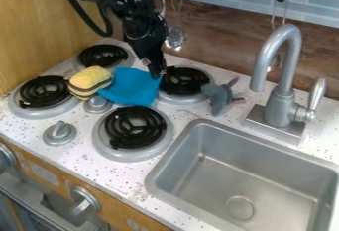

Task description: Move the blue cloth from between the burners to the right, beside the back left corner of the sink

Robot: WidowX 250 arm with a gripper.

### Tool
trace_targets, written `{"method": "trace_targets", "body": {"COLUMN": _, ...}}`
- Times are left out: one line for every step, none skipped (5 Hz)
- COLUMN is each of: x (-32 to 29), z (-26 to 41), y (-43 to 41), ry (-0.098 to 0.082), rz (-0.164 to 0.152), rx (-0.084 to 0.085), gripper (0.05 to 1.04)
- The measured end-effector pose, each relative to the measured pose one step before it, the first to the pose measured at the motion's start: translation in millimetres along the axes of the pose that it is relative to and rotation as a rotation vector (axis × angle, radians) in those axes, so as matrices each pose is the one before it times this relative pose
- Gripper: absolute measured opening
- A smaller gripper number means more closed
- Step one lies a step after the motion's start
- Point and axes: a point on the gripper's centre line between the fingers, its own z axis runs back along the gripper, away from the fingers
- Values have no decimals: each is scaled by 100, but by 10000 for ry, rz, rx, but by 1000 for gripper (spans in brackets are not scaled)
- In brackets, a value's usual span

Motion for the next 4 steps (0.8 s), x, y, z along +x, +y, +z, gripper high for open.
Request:
{"method": "trace_targets", "body": {"x": -1312, "z": 448, "y": 1108, "ry": 219, "rz": 10, "rx": -531, "gripper": 1005}}
{"method": "trace_targets", "body": {"x": -1964, "z": -158, "y": 1683, "ry": 215, "rz": 160, "rx": -335, "gripper": 1005}}
{"method": "trace_targets", "body": {"x": -1374, "z": -1392, "y": 1397, "ry": 379, "rz": 164, "rx": -113, "gripper": 1005}}
{"method": "trace_targets", "body": {"x": -627, "z": -1501, "y": -226, "ry": 64, "rz": 106, "rx": -156, "gripper": 1005}}
